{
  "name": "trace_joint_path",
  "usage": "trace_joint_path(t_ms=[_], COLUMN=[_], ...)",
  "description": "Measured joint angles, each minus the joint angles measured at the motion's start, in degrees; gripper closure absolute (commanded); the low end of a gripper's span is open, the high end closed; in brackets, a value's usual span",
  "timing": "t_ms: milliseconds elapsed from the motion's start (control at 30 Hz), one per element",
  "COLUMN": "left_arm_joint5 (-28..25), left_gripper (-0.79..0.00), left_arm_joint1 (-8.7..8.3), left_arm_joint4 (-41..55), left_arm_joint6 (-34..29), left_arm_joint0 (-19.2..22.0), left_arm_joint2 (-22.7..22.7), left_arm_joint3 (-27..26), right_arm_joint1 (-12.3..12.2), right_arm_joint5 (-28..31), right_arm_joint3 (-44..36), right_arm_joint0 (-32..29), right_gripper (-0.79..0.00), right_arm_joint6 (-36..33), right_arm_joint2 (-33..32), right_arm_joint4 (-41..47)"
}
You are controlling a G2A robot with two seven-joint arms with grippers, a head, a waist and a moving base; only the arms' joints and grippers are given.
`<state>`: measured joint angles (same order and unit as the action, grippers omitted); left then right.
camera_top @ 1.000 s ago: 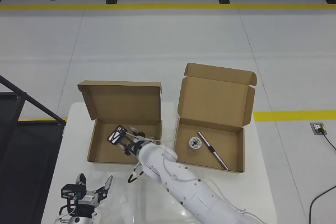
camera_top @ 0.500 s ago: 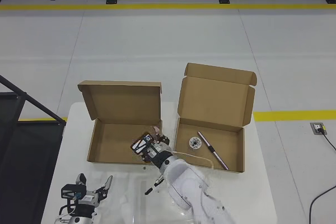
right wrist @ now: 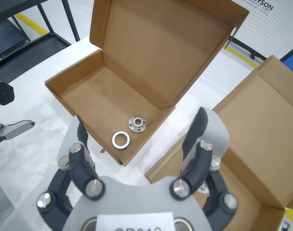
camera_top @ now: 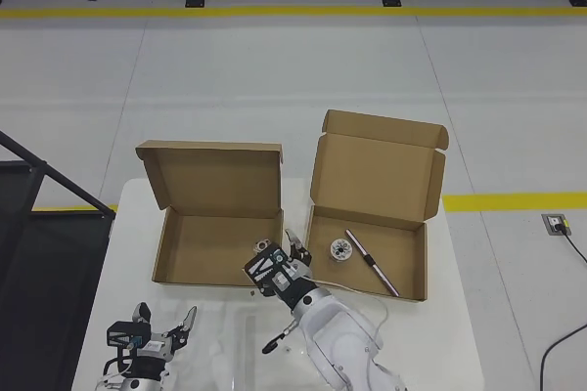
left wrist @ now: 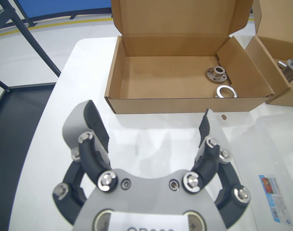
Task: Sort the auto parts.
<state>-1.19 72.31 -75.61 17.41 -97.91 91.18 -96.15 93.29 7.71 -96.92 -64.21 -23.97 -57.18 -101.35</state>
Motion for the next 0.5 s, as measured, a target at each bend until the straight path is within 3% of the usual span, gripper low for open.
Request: trace_joint_path(t_ms=[267,500], left_arm_joint5=[0.6,0.5], left_gripper=[-0.785,-0.785], left_arm_joint1=[0.18,0.63], left_arm_joint4=[0.9,3.1], left_arm_joint6=[1.0,6.0], left_arm_joint0=[-0.6,-2.1], left_arm_joint2=[-0.3,-1.6], left_arm_joint3=[-0.9,-0.2], right_arm_joint1=[-0.3,-2.7], right_arm_joint5=[2.5,9.9], right_arm_joint3=[-1.6,-10.5], right_arm_joint0=[-1.1,-11.9], right_gripper=[-0.785,-0.785], right_arm_joint6=[3.6,14.6], right_arm_joint2=[-0.9,-8.0], right_arm_joint4=[3.2,5.0])
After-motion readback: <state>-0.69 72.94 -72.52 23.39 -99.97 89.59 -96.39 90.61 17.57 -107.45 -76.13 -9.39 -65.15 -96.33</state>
